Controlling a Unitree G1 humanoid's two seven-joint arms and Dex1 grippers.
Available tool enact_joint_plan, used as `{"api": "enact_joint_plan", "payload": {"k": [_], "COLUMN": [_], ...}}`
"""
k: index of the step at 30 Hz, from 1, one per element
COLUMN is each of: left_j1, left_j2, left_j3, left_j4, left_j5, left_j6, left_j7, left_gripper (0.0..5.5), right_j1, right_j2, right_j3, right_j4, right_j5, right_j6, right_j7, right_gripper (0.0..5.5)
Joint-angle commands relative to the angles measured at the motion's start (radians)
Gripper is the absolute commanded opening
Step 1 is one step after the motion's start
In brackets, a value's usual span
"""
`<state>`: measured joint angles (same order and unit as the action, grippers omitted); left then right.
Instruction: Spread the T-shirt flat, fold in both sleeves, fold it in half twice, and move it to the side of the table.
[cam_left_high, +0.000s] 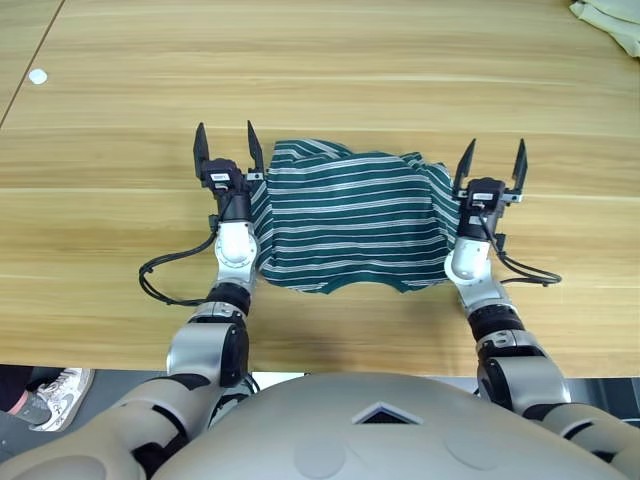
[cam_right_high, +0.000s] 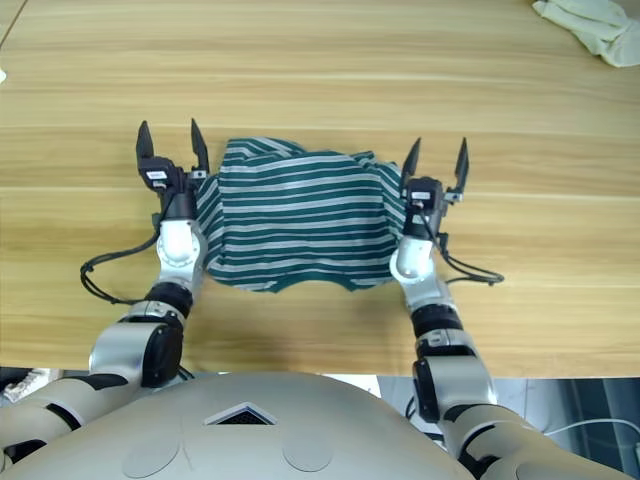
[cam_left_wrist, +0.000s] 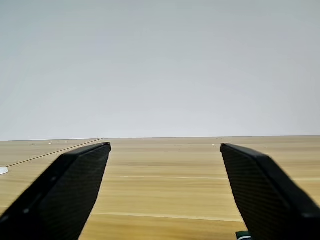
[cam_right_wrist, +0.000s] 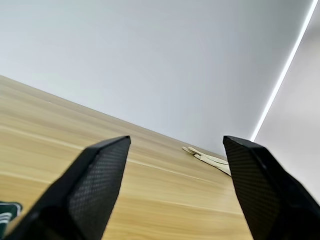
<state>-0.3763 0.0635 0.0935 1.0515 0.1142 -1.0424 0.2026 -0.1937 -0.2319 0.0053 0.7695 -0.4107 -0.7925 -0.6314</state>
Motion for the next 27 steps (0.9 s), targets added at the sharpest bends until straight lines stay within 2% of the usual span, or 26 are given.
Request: {"api": "enact_joint_plan", "payload": {"k": [1, 20, 23, 27], "left_j1": [0.001, 0.013, 0.012, 0.002], "left_j2": [-0.001, -0.004, -0.008, -0.011], "left_j3": [0.008, 0.002, 0.001, 0.001], "left_j4": [0.012, 0.017, 0.019, 0.029], "left_j5": [0.002, 0.005, -0.002, -0.001], "left_j6": [0.003, 0.000, 0.000, 0.008], "left_j7": [0.021, 0.036, 0.025, 0.027], "left_gripper": [4.27, 4.34, 4.79, 4.79], "right_j1": [0.009, 0.011, 0.007, 0.007], "right_j2": [0.009, 0.018, 0.019, 0.017], "right_j3": [0.005, 0.007, 0.009, 0.005], "right_j4": [0.029, 0.023, 0.024, 0.029], "right_j5": [0.000, 0.011, 0.010, 0.010], "right_j6": [0.001, -0.010, -0.009, -0.010], "right_j7": [-0.004, 0.003, 0.005, -0.001], "right_gripper": [3.42, 3.22, 3.21, 3.21]}}
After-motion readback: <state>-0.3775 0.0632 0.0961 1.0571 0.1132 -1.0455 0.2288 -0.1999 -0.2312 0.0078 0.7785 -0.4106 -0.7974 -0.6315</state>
